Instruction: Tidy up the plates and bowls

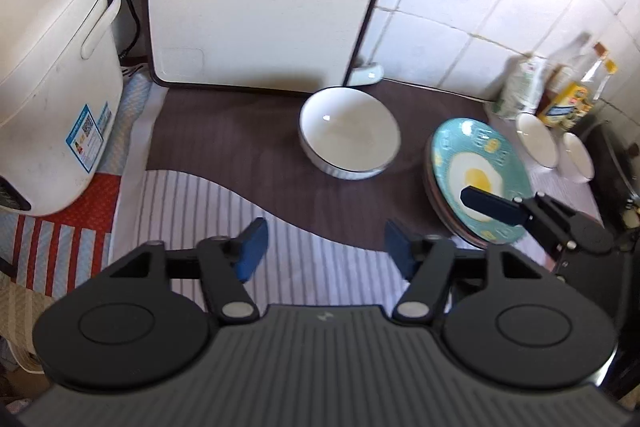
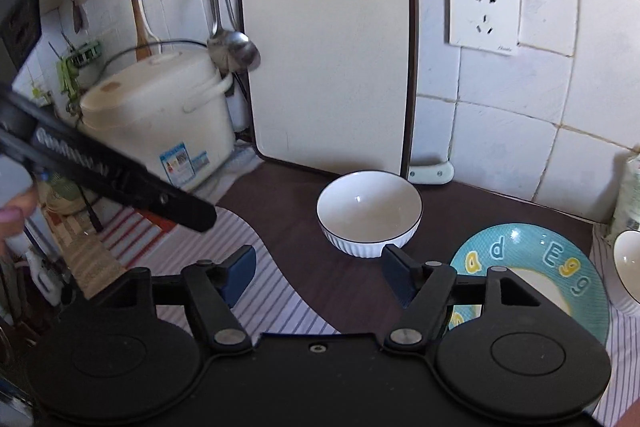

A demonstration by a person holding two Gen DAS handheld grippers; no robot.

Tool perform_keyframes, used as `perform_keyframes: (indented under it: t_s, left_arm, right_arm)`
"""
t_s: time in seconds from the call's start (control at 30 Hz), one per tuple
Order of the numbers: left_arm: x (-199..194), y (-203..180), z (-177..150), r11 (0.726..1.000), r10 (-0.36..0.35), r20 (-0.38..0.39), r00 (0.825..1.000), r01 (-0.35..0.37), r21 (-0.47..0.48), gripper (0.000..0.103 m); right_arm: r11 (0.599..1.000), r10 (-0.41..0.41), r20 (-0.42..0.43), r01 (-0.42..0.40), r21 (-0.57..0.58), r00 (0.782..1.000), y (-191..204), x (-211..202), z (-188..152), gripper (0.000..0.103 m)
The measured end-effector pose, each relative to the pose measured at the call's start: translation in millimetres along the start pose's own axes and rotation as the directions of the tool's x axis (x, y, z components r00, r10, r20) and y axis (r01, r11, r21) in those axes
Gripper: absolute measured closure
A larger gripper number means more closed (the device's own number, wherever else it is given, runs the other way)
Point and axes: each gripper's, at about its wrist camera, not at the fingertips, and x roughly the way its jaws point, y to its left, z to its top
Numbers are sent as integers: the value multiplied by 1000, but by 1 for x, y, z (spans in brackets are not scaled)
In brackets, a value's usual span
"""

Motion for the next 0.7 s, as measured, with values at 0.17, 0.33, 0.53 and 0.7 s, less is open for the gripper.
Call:
perform_keyframes:
  t_s: [0.17, 0.33, 0.53, 0.7]
  left_arm:
    - [30, 3, 8, 1000, -3, -22, 1000, 3, -8, 28]
    - [53, 8, 17, 999, -41, 2, 999, 41, -12, 26]
    - [74, 25, 36, 992, -122, 61, 991, 123, -11, 26]
    - [96, 39, 57, 988, -151, 83, 985, 152, -12, 26]
  right_arm:
    - [995, -79, 12, 79, 59, 997, 0, 40, -14, 29]
    - [988, -145, 13, 144, 59, 989, 3, 74, -23, 28]
    - [976, -179, -23, 180, 121, 984, -3, 106, -29, 27]
    - [970, -167, -45, 172, 171, 985, -11, 115, -25, 19]
